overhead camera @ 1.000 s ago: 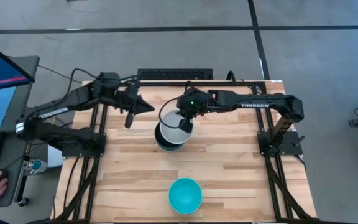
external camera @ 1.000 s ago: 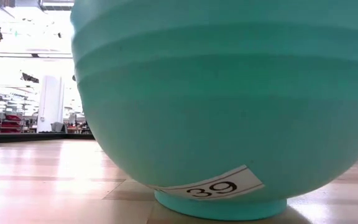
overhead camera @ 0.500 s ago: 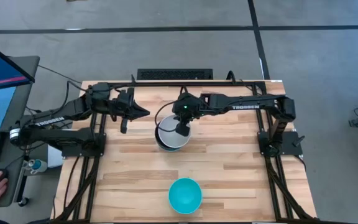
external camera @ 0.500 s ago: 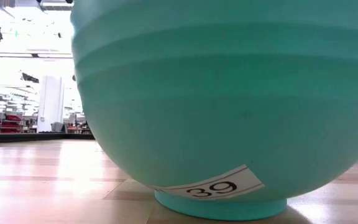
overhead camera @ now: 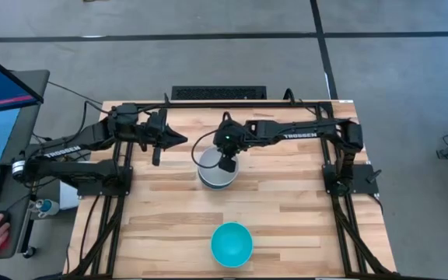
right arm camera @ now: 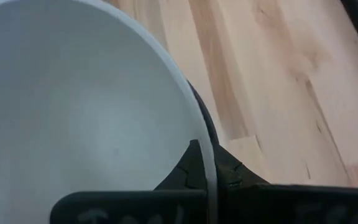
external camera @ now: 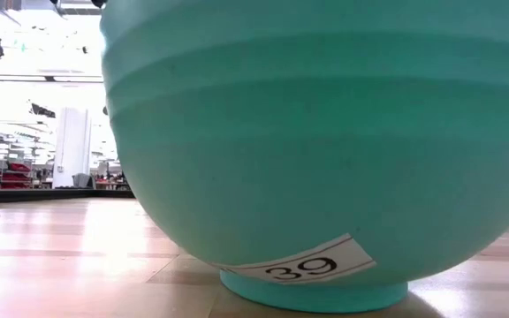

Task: Nest bowls inside each other
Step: Stack the white bowl on the black bowl

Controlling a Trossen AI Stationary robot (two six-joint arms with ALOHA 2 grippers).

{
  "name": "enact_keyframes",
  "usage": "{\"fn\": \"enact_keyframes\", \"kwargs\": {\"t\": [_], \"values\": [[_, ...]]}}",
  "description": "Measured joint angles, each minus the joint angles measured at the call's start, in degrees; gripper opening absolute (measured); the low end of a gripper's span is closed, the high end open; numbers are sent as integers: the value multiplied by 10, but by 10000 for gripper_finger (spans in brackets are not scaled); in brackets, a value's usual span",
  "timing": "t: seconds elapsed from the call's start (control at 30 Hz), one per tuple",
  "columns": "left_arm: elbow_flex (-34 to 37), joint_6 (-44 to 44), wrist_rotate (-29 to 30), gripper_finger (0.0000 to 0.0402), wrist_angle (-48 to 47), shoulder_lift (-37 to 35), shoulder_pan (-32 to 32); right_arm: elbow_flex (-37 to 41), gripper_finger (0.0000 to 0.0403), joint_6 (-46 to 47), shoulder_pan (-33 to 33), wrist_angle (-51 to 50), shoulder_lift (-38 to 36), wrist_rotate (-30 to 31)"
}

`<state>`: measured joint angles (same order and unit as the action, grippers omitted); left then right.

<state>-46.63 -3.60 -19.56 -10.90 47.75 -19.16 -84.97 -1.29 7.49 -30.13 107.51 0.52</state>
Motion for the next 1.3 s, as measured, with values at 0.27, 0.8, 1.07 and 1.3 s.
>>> {"fn": "enact_keyframes", "kwargs": {"t": [0.27,0.8,1.07,1.3], "values": [[0,-6,5,6,1,0,0,-3,5,-5,-11,-50,3,9],[0,-35,8,6,1,0,0,-36,49,-31,-25,-159,-1,-27],[0,-44,9,6,0,0,0,-70,98,-29,-28,-179,-1,-48],[0,-46,9,6,1,0,0,-76,118,-18,-30,-194,-2,-52]]}}
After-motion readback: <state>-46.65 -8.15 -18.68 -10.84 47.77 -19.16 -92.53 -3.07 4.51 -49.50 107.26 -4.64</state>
